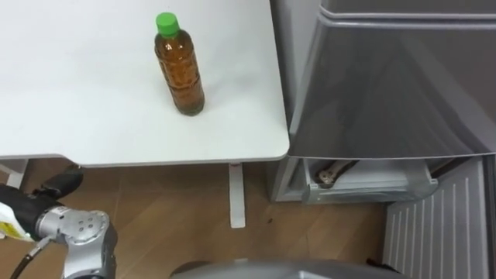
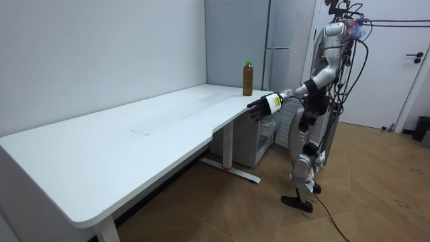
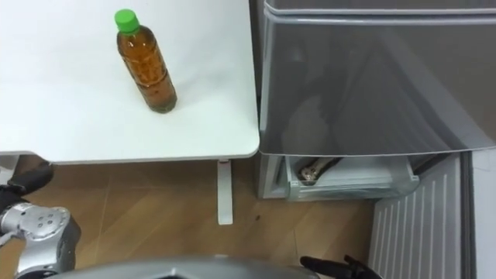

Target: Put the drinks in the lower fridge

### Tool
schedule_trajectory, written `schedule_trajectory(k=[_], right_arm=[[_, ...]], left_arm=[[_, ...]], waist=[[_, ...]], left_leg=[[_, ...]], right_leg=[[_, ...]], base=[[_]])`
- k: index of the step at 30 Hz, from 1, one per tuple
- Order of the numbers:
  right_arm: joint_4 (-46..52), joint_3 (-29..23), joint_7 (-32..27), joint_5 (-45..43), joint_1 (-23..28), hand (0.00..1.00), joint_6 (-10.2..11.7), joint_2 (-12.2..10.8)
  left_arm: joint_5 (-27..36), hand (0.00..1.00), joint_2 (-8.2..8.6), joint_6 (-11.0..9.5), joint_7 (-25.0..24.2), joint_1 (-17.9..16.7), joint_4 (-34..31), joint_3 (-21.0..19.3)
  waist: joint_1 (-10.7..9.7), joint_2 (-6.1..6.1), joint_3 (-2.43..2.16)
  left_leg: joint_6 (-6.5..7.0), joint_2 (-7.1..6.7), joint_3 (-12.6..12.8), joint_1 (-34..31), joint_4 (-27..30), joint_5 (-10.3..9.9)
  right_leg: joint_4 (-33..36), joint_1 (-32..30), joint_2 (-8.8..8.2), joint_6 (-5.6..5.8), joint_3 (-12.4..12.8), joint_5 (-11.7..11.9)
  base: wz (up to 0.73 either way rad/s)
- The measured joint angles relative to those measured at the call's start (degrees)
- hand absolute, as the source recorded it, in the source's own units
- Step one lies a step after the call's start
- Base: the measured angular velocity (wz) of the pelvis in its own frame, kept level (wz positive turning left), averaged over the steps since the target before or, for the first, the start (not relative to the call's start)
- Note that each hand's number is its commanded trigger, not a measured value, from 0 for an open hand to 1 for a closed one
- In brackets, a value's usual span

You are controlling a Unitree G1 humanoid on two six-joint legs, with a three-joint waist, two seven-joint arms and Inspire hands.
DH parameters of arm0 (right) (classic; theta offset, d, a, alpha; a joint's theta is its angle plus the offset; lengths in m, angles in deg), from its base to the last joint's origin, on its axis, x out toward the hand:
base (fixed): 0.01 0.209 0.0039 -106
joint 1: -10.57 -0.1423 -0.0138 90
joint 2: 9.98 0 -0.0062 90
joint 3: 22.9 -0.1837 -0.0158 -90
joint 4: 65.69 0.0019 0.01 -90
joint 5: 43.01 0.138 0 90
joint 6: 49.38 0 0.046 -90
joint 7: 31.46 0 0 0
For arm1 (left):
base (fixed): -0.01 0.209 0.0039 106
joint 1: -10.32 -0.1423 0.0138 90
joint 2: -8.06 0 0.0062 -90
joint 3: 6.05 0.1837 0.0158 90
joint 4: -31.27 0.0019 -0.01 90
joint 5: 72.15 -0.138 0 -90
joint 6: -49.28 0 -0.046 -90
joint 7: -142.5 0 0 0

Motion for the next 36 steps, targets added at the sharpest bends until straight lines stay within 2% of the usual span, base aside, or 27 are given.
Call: schedule_trajectory(k=[3,4,6,8,10,11,15,17,21,25,27,29,30,33,36], right_arm=[[-0.2,-0.6,0.4,0.0,0.4,0.0,0.4,0.1],[-0.3,-1.0,0.4,0.1,0.4,0.0,0.4,0.1],[-0.4,-1.0,0.4,0.2,0.0,0.0,0.5,0.2],[-0.5,-1.0,0.5,0.4,-0.1,0.0,0.6,0.3],[-0.4,-1.0,0.6,0.4,-0.1,0.0,0.7,0.3],[-0.3,-1.0,1.0,0.4,-0.1,0.0,0.8,0.3],[-0.4,-1.0,1.7,0.2,-0.1,0.0,1.1,0.2],[-0.5,-1.0,1.8,-0.2,-0.3,0.0,1.2,0.1],[-0.4,-1.1,2.2,-0.5,-0.3,0.0,1.2,0.1],[-0.5,-1.1,2.2,-0.5,-0.7,0.0,1.1,0.1],[-0.7,-1.1,2.3,-0.5,-0.9,0.0,1.0,0.1],[-0.7,-1.1,2.5,-0.5,-1.1,0.0,0.6,0.0],[-0.7,-1.1,2.6,-0.5,-1.1,0.0,0.6,0.0],[-0.6,-1.1,3.0,-0.7,-1.3,0.0,0.6,0.1],[-0.6,-1.7,3.3,-1.0,-1.3,0.0,0.6,0.1]], left_arm=[[-1.6,0.0,-0.17,-0.1,-0.1,0.0,-7.5,-0.2],[-2.5,0.0,-0.38,-0.9,-0.1,0.1,-10.7,-0.1],[-2.6,0.0,-1.65,-2.1,-0.7,0.7,-15.0,0.2],[-2.5,0.0,-2.32,-2.2,-1.8,0.7,-18.0,0.5],[-2.5,0.0,-2.32,-2.2,-3.7,0.5,-21.5,0.6],[-2.5,0.0,-2.33,-2.2,-5.5,0.5,-22.6,0.7],[-2.4,0.0,-2.3,-2.1,-11.3,0.7,-24.6,1.5],[-2.4,0.0,-2.3,-1.9,-15.1,1.2,-25.8,2.7],[-2.3,0.0,-2.3,-1.3,-21.2,2.1,-27.6,4.0],[-2.2,0.0,-2.3,-1.0,-24.3,2.8,-27.9,4.5],[-2.2,0.0,-2.3,-0.4,-25.6,2.8,-27.9,4.6],[-2.1,0.0,-2.3,0.4,-27.3,2.9,-27.9,5.1],[-1.7,0.0,-2.3,0.5,-27.9,2.9,-27.9,5.4],[2.4,0.0,-2.26,1.1,-31.6,3.0,-27.9,7.0],[3.4,0.0,-2.25,2.2,-34.5,3.2,-27.9,7.4]], waist=[[0.0,0.48,0.1],[-0.1,0.83,0.05],[-0.4,1.31,0.16],[-0.9,1.65,0.15],[-1.1,1.2,0.02],[-1.2,1.34,0.0],[-1.5,1.14,0.03],[-1.5,0.8,0.26],[-1.6,0.77,0.33],[-2.7,0.86,0.33],[-3.1,0.9,0.33],[-3.6,0.82,0.51],[-3.6,1.09,0.64],[-3.9,1.03,0.58],[-4.2,1.25,0.53]], left_leg=[[0.03,-0.04,-1.0,-1.2,1.5,-0.4],[0.05,-0.08,-1.3,-1.4,1.8,-0.4],[0.04,-0.08,-1.3,-1.3,1.8,-0.4],[0.04,-0.09,-1.2,-1.3,1.7,-0.4],[0.01,-0.1,-1.1,-1.2,1.4,-0.3],[0.01,-0.09,-1.1,-1.1,1.2,-0.3],[-0.01,-0.08,-1.0,-1.1,0.8,-0.3],[-0.02,-0.08,-1.0,-1.1,0.8,-0.4],[0.05,-0.06,-0.7,-0.8,0.7,-0.6],[0.06,-0.06,-0.6,-0.6,0.4,-0.6],[0.05,-0.04,-0.4,-0.5,0.4,-0.6],[0.05,-0.03,-0.3,0.2,0.0,-0.6],[0.05,-0.02,-0.3,0.3,0.0,-0.6],[0.05,0.0,-0.1,0.1,-0.1,-0.6],[0.05,0.1,0.4,-0.2,-0.1,-0.6]], right_leg=[[0.0,0.0,0.01,-0.04,-0.8,0.0],[0.0,0.0,-0.01,-0.04,-1.2,0.0],[0.0,0.0,-0.02,-0.03,-1.3,0.0],[-0.4,0.0,-0.02,-0.02,-1.3,0.0],[-0.7,0.1,-0.01,-0.02,-1.2,0.0],[-0.7,0.2,0.01,-0.03,-1.2,0.0],[-0.8,0.1,0.01,-0.04,-1.2,0.0],[-0.8,0.1,0.01,-0.03,-1.1,0.0],[-0.7,0.1,0.02,-0.01,-0.4,0.0],[-0.7,0.2,0.04,-0.01,-0.1,0.0],[-0.6,0.2,0.07,-0.01,0.1,0.0],[-0.7,0.7,0.08,-0.01,0.2,0.0],[-0.7,0.8,0.08,-0.01,0.2,0.0],[-0.7,0.5,0.1,-0.01,0.3,0.0],[-0.6,-0.1,0.14,-0.01,0.5,0.0]], base=[[0.17],[0.08],[0.02],[0.0],[0.0],[0.0],[0.0],[0.0],[-0.04],[-0.02],[-0.05],[-0.02],[0.0],[-0.02],[-0.08]])
